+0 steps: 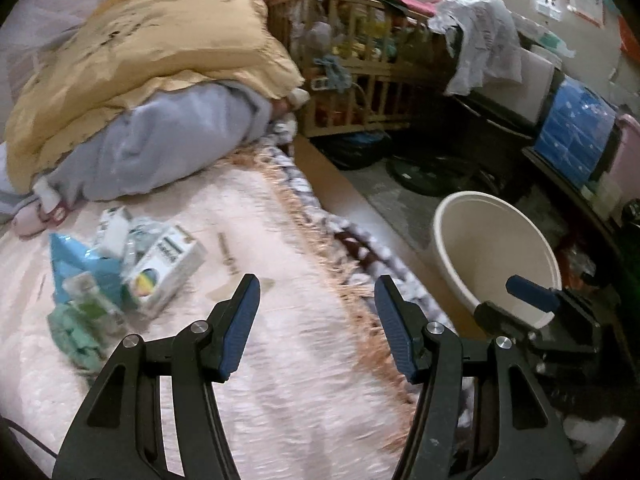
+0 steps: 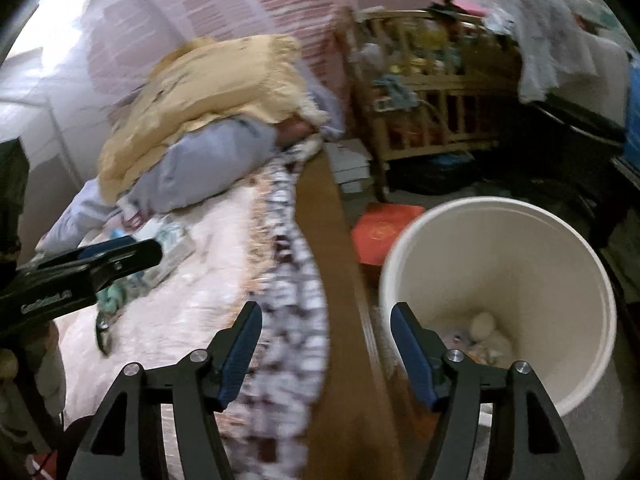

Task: Collect trash
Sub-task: 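Return both tools to the bed toward the green cloth and dark packet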

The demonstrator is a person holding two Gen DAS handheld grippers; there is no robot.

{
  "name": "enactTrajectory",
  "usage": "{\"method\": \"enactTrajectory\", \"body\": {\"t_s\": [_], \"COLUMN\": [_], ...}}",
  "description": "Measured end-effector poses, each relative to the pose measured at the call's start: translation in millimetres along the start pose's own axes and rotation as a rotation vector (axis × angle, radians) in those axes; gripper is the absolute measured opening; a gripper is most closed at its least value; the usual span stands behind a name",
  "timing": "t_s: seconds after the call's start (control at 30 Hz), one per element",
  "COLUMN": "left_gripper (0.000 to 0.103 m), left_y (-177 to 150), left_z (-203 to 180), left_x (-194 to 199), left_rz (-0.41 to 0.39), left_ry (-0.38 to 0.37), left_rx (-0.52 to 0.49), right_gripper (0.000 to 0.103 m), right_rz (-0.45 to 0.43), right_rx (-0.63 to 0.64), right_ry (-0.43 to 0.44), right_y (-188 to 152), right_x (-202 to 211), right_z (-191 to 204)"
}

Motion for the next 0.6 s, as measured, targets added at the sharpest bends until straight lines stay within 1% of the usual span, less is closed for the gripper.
{"method": "enactTrajectory", "body": {"t_s": [0.17, 0.33, 0.47, 0.6], "left_gripper": [0.058, 0.058, 0.058, 0.058], "left_y": [-5, -11, -20, -33], "left_z": [22, 48, 72, 101], "left_x": [7, 12, 15, 16], "left_rz": [-0.013, -0.017, -0.006, 0.016], "left_ry": [0.034, 0.066, 0.081, 0.105], "left_rx": [0.022, 0.054, 0.097, 0.134], "right_gripper": [0.065, 0.065, 0.066, 0.068], "right_rz": [0.021, 0.042, 0.055, 0.09], "right_rx": [0.036, 0.078, 0.09, 0.112], "right_ry": [0.053, 0.081, 0.106, 0.142], "right_y": [-2, -2, -2, -6], "right_x": [-17, -32, -41, -54], "right_z": [37, 65, 82, 100]}}
Point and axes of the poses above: each gripper's, at about its wrist camera, not at the fingertips, and x roughly against the way its jaws point, z to its left, y to its top, the point moved 3 cm from there along -x, roughly the way its jaws point, and after that the axes turned 11 degrees about y, right-handed, at the moved point
